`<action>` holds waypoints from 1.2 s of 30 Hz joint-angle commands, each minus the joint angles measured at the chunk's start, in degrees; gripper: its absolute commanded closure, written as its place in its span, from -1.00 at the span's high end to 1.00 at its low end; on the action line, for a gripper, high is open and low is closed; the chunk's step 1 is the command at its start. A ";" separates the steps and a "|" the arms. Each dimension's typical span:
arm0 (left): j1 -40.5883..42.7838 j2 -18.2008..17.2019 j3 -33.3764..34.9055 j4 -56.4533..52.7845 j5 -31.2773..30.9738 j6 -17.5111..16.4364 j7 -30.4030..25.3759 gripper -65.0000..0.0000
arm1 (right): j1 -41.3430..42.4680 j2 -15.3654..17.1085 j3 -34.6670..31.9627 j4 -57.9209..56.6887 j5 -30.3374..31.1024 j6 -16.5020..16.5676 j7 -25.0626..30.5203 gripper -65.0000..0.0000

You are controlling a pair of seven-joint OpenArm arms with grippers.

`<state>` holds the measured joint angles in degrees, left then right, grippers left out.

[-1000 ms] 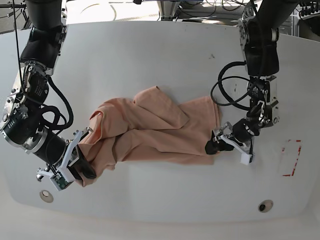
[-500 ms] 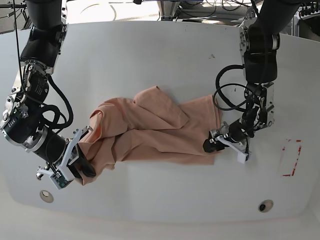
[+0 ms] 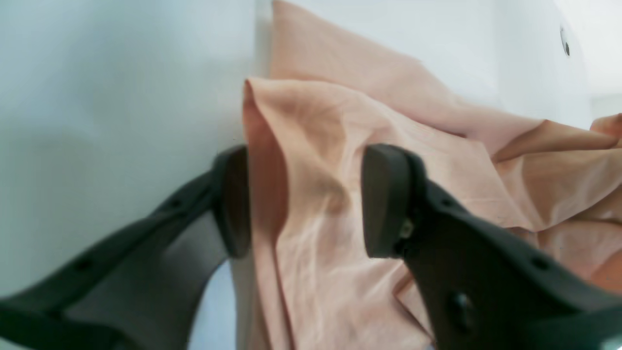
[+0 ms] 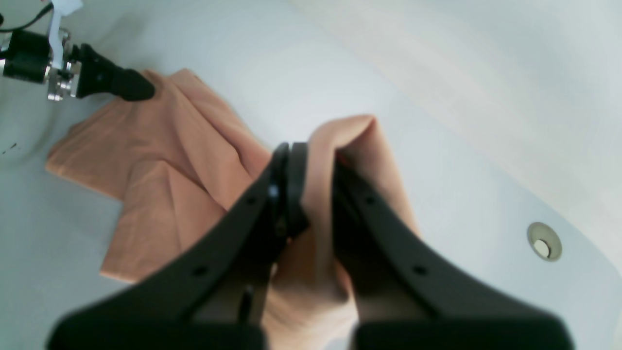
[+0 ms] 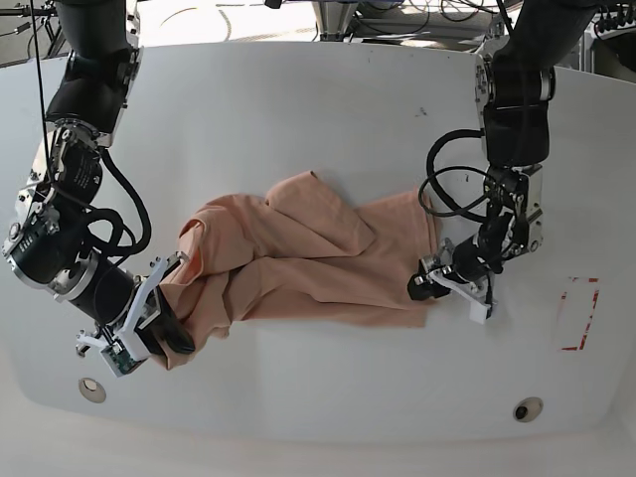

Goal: Fold the T-shirt properly
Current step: 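Move the left gripper to the shirt edge and grasp it, then lift the shirt with both grippers and pull it toward the robot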

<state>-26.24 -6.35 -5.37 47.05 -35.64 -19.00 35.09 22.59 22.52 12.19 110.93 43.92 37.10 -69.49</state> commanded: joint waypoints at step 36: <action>7.65 -10.49 -7.34 36.95 -1.07 -0.20 12.16 -1.00 | 1.54 0.82 0.25 0.49 -10.47 -0.05 1.58 -1.00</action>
<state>-17.54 -15.11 -11.60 81.03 -35.68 -19.00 48.82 22.63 22.68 12.27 110.69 33.19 37.12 -69.49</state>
